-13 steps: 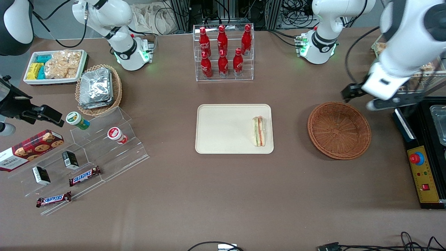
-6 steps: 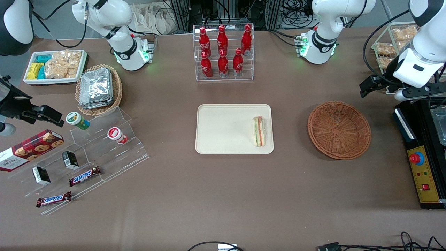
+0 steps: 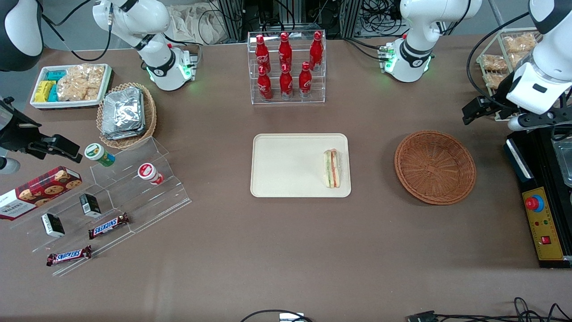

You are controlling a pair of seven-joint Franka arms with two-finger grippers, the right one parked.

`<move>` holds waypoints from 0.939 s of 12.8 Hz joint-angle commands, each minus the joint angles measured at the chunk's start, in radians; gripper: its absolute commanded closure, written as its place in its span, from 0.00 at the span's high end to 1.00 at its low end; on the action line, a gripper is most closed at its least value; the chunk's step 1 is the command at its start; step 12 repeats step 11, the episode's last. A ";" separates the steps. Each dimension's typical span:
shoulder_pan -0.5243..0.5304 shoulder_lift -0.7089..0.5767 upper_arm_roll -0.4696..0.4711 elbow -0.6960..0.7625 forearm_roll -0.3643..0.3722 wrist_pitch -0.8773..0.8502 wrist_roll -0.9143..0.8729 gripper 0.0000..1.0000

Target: Place sandwich from basket to tray

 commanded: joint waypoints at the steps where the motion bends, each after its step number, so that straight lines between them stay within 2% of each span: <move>1: -0.007 0.014 0.005 0.031 -0.012 -0.033 0.002 1.00; 12: -0.033 0.023 -0.008 0.033 -0.013 -0.056 0.002 1.00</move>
